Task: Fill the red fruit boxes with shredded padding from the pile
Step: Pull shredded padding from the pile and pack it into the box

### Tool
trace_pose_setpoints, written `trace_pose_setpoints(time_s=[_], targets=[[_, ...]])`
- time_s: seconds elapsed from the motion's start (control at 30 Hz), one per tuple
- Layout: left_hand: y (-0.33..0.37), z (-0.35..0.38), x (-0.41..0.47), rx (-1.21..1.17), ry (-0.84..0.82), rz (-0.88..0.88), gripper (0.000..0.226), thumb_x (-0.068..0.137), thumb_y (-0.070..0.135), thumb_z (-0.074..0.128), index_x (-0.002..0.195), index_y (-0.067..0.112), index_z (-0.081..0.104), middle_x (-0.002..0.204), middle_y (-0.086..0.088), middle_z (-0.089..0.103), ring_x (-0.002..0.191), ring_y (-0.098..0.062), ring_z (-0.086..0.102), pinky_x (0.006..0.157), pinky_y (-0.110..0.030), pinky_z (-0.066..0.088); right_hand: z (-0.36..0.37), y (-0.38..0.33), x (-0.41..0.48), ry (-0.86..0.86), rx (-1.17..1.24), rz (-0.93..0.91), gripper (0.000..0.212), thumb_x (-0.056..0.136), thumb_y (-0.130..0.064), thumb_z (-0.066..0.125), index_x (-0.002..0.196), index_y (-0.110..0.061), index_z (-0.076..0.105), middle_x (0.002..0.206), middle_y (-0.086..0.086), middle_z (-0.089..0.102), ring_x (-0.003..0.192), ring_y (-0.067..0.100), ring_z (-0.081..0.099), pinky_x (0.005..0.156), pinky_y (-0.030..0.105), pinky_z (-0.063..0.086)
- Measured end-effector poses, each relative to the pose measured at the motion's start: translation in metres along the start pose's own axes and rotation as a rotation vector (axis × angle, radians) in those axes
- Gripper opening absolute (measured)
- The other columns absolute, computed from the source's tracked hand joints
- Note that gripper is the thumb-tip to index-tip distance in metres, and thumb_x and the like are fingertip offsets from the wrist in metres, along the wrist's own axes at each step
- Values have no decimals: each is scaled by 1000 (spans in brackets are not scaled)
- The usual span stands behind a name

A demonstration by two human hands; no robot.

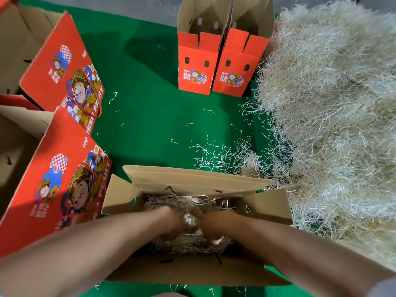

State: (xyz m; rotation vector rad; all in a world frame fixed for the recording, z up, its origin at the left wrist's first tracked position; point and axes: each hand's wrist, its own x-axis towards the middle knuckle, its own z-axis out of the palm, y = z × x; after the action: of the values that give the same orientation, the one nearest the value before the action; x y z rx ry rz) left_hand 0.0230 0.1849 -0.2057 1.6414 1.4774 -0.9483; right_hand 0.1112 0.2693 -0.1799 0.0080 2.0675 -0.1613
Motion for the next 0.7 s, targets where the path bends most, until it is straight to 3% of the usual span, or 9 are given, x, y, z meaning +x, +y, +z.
trace_pose_setpoints(time_s=[0.07, 0.13, 0.27, 0.4, 0.43, 0.5, 0.57, 0.63, 0.7], targets=[[-9, 12, 3, 60, -43, -50, 60, 90, 21, 57, 144, 20, 31, 156, -11, 4, 142, -36, 11, 110, -60, 19, 8, 4, 1, -65, -102, 56, 66, 87, -9, 58, 146, -14, 27, 155, 12, 6, 135, 36, 24, 100, 45, 37], [-17, 23, 8, 119, -110, -88, 59, 91, 30, 55, 144, 19, 32, 156, -10, 8, 142, -34, 9, 110, -62, 14, 16, 8, 2, -101, -212, 31, 57, 85, -11, 60, 138, -11, 40, 155, 10, 6, 138, 36, 16, 107, 47, 31], [-25, 25, 11, 194, -218, -78, 56, 92, 37, 52, 141, 17, 37, 152, -12, 23, 138, -31, 23, 109, -54, 23, 25, 14, -6, -212, -414, -42, 35, 89, -15, 55, 123, -7, 54, 138, 15, 41, 124, 33, 42, 101, 46, 37], [-27, 27, 6, 165, -226, -78, 53, 94, 34, 48, 142, 15, 36, 151, -13, 23, 139, -33, 21, 110, -58, 21, 25, 25, -28, -274, -268, -68, 35, 93, -12, 48, 126, -1, 50, 124, 17, 53, 112, 35, 51, 87, 42, 44], [-26, 26, 3, 145, -211, -55, 48, 94, 29, 48, 138, 13, 42, 147, -16, 31, 134, -34, 30, 104, -58, 30, 22, 24, -34, -264, -223, -94, 39, 92, -10, 47, 131, -4, 47, 127, 16, 52, 114, 35, 51, 88, 43, 45], [-21, 18, -3, 93, -103, -11, 36, 93, 22, 50, 125, 7, 54, 128, -16, 51, 112, -32, 53, 79, -44, 48, 15, 21, -41, -181, -129, -137, 50, 90, -3, 48, 138, -13, 40, 132, 12, 50, 114, 31, 52, 86, 40, 48], [-13, 7, -9, 31, 106, -22, 25, 91, 21, 53, 110, 7, 61, 109, -12, 62, 91, -26, 61, 65, -35, 47, 0, 19, -41, -43, -71, -93, 41, 87, 1, 50, 128, -5, 50, 118, 13, 60, 97, 26, 60, 71, 32, 50], [-4, -2, -13, -22, 268, 19, 21, 89, 17, 53, 104, 4, 62, 103, -13, 64, 89, -27, 63, 67, -35, 49, -15, 18, -31, 138, -54, -38, 22, 87, 1, 50, 107, 2, 60, 103, 15, 65, 89, 29, 63, 65, 31, 50], [4, -2, -9, -36, 195, 108, 23, 88, 8, 54, 109, -2, 58, 108, -18, 62, 95, -32, 61, 75, -38, 51, -16, 15, -12, 184, 28, -63, 25, 88, 1, 49, 111, 3, 58, 110, 16, 62, 97, 31, 61, 74, 34, 50]])
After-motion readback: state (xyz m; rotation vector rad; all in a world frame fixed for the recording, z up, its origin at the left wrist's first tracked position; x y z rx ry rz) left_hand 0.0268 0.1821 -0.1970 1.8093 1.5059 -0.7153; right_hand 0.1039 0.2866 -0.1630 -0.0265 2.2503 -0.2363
